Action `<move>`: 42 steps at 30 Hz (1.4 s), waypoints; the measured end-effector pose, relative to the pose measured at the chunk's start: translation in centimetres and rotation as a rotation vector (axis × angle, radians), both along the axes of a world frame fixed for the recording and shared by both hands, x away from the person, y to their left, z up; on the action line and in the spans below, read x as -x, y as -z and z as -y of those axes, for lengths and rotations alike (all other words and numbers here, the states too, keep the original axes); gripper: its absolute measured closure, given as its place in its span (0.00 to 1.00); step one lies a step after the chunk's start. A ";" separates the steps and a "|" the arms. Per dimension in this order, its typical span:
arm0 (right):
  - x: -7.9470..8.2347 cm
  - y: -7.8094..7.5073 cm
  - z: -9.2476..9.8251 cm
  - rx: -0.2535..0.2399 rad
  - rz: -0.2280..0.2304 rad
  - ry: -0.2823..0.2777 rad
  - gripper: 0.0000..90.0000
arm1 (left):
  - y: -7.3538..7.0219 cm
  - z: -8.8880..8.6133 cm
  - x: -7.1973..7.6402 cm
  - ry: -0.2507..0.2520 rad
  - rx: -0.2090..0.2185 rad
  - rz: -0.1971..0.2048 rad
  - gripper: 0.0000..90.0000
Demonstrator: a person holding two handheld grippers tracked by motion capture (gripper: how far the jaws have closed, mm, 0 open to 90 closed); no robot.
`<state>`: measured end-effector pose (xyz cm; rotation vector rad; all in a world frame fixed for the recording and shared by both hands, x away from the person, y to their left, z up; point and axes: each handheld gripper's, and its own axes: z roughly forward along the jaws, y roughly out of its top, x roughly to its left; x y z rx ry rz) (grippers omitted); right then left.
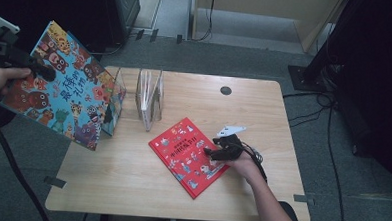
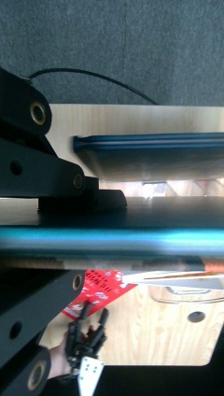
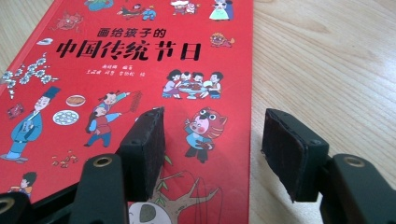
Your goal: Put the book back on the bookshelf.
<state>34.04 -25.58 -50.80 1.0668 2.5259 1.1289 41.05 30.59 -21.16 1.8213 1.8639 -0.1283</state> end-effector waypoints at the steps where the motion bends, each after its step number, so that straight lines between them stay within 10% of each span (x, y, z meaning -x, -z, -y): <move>1: 0.0 0.0 0.0 0.000 0.001 0.000 0.44 | 0.1 0.0 -0.4 -0.004 -0.002 -0.003 0.90; 20: 0.4 0.1 0.0 -0.009 0.005 0.006 0.44 | 4.0 1.7 -4.9 -0.013 -0.030 -0.013 0.90; 42: 0.7 0.1 0.0 -0.011 0.005 0.009 0.44 | 5.6 3.2 -5.5 0.003 -0.090 -0.023 0.89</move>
